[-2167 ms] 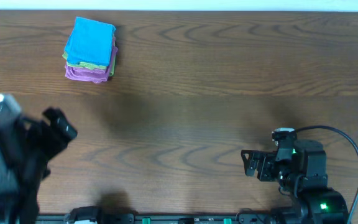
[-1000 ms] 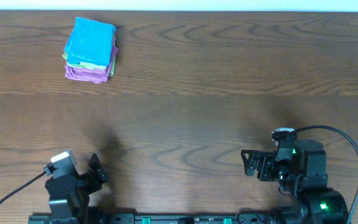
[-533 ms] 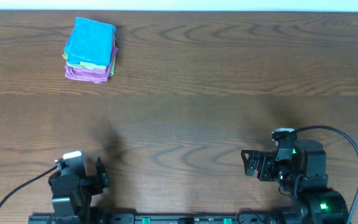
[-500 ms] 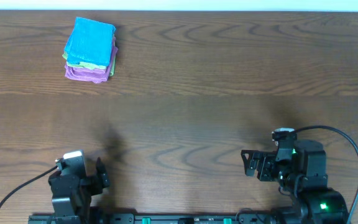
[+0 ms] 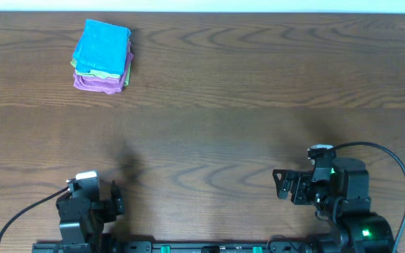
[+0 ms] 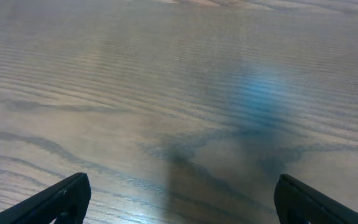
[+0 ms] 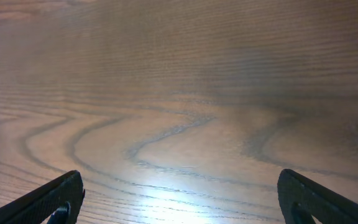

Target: Fold the cloth

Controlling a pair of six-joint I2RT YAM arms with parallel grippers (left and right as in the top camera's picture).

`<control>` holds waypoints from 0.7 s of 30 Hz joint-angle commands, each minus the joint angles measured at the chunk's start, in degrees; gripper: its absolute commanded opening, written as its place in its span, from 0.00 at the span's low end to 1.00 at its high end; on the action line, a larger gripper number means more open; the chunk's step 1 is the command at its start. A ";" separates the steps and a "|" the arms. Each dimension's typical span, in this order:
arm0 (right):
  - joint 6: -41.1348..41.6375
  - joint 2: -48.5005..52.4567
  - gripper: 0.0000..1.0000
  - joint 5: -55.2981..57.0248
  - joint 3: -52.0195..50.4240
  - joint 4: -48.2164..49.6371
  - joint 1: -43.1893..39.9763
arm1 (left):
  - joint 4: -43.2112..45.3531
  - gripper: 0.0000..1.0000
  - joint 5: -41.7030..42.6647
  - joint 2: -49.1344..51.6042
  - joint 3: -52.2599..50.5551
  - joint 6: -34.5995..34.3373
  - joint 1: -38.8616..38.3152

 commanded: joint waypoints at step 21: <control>-14.29 -30.82 0.99 10.99 -18.16 8.11 -2.10 | -1.70 0.95 0.02 -0.55 -0.92 0.59 -0.28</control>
